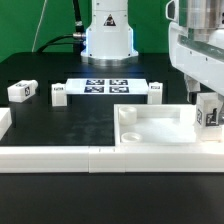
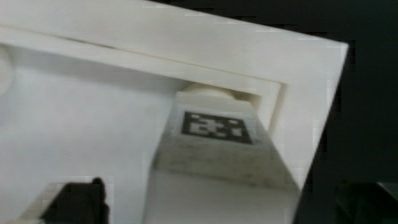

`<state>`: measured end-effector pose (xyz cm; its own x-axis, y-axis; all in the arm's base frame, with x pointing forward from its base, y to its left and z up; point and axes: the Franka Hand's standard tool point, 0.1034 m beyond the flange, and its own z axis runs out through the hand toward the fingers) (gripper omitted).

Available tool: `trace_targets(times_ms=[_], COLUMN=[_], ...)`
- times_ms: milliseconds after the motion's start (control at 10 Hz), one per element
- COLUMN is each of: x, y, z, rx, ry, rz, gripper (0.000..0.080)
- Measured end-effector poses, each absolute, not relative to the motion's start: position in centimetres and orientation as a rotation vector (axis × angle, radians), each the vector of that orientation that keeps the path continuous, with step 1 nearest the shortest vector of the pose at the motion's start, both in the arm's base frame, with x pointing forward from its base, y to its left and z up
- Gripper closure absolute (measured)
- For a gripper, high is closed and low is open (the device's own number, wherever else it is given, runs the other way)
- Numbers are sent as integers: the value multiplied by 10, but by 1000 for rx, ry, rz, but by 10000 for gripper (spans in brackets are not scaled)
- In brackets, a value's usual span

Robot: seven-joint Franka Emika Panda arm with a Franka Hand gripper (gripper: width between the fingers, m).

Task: Assemble one leg

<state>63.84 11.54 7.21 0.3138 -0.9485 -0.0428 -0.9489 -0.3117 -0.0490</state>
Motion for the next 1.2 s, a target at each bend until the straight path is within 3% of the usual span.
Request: trace_targets(times_ms=[1100, 1200], x=[638, 638], y=[121, 120], z=[71, 71], rx=[-3102, -3109], ry=[225, 163], rz=[-58, -60], gripper=[150, 177])
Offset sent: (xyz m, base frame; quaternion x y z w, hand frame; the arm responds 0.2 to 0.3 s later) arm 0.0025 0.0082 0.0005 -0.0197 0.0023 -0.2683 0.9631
